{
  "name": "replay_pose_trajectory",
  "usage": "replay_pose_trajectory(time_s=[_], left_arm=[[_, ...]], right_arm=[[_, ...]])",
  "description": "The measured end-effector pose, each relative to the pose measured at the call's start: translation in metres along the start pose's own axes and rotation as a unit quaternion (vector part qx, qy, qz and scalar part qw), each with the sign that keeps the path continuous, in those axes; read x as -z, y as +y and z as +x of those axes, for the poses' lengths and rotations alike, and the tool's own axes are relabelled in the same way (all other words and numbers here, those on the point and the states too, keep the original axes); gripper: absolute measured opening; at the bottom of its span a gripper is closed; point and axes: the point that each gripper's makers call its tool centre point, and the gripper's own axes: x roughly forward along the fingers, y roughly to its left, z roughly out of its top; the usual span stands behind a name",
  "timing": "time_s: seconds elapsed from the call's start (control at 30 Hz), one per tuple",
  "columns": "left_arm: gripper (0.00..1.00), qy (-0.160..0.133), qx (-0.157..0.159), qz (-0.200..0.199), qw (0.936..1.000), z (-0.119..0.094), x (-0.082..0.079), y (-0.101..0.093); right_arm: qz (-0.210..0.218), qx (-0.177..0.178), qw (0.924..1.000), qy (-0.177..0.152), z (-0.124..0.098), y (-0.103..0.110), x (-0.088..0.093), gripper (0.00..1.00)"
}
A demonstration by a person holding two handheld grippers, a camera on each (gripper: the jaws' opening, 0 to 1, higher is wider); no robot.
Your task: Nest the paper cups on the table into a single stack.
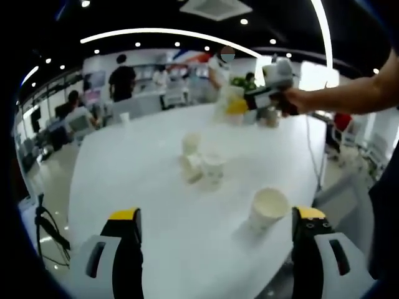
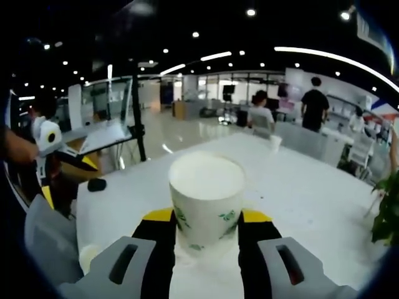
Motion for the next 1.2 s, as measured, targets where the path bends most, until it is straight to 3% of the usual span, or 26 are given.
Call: replay_pose_trajectory(time_s=[0.3, 1.2], left_arm=[[1.00, -0.005, 0.007, -0.005, 1.0000, 0.001, -0.003, -0.005], [1.00, -0.010, 0.013, -0.004, 0.9999, 0.003, -0.006, -0.010]], right_arm=[[-0.005, -0.017, 0.9998, -0.007, -0.002, 0.021, -0.015, 0.36], [-0.015, -0.061, 0.9980, -0.010, -0.006, 0.070, -0.026, 0.35]])
